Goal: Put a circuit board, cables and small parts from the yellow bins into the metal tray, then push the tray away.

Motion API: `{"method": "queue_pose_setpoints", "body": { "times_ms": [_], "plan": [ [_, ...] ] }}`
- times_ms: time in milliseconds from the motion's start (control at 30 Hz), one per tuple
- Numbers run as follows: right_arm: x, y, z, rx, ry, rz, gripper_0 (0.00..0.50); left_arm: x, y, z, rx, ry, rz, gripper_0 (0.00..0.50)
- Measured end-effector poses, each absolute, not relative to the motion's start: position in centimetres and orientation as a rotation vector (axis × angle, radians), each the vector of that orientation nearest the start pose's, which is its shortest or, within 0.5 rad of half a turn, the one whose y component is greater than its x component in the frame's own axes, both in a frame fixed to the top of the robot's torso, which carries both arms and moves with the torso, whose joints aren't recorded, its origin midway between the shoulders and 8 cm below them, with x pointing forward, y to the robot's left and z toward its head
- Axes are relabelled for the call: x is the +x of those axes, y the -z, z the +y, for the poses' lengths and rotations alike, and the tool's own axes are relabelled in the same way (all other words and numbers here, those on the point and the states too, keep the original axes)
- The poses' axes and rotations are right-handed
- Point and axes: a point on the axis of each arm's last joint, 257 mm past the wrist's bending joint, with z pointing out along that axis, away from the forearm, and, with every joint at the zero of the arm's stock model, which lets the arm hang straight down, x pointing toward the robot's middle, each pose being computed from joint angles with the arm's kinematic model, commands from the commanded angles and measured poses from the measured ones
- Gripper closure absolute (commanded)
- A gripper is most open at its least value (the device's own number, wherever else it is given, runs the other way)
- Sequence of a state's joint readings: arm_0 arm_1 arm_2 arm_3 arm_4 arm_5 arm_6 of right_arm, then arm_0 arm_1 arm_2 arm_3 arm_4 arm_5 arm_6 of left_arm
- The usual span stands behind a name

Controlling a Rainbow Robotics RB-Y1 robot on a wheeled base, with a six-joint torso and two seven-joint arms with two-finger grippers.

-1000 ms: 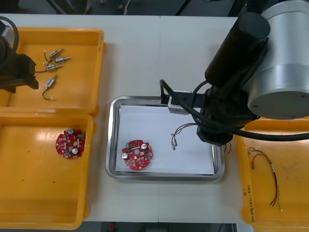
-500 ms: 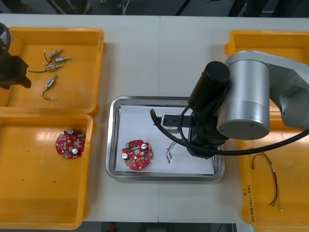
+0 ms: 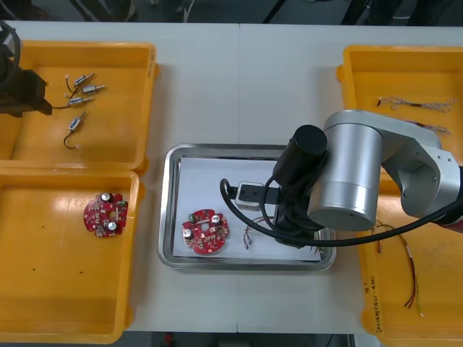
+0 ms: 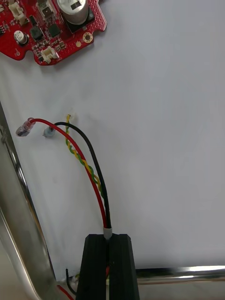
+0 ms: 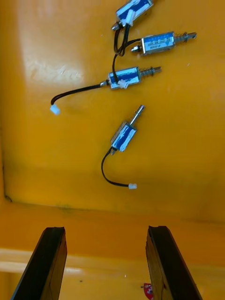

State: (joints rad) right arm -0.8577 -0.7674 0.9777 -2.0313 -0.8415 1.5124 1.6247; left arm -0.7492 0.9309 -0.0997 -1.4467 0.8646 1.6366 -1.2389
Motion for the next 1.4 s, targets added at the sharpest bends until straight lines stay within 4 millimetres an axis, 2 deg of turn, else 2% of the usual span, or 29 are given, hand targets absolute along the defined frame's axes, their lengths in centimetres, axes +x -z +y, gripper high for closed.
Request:
{"method": "queue_pose_setpoints", "body": {
  "times_ms": [167, 300, 600, 900, 933, 967, 1000, 1400],
  "plan": [
    [38.7, 26.6, -9.4, -1.776, 0.21, 2.18, 0.5, 54.3, 12.1, 38.7, -0.027, -0.003, 2.633, 0.0],
    [39.4, 26.8, -9.8, -1.757, 0.237, 2.188, 0.5, 55.4, 12.4, 38.5, 0.092, -0.023, 2.613, 0.0],
    [40.3, 27.3, -9.7, -1.731, 0.253, 2.206, 0.5, 57.7, 14.2, 38.5, 0.086, -0.025, 2.581, 0.0],
    [40.5, 27.6, -9.8, -1.738, 0.283, 2.192, 0.491, 58.5, 16.4, 38.5, 0.094, -0.049, 2.578, 0.0],
    [40.5, 27.6, -9.8, -1.739, 0.284, 2.192, 0.398, 58.5, 16.5, 38.5, 0.096, -0.049, 2.577, 0.0],
    [40.5, 27.6, -9.8, -1.739, 0.284, 2.192, 0.235, 58.6, 16.6, 38.4, 0.099, -0.049, 2.576, 0.0],
    [40.5, 27.6, -9.8, -1.739, 0.284, 2.192, 0.0, 58.7, 16.7, 38.3, 0.101, -0.048, 2.572, 0.0],
    [40.4, 27.7, -9.6, -1.732, 0.276, 2.199, 0.0, 59.7, 18.8, 37.5, 0.115, -0.051, 2.555, 0.0]
  ]
}}
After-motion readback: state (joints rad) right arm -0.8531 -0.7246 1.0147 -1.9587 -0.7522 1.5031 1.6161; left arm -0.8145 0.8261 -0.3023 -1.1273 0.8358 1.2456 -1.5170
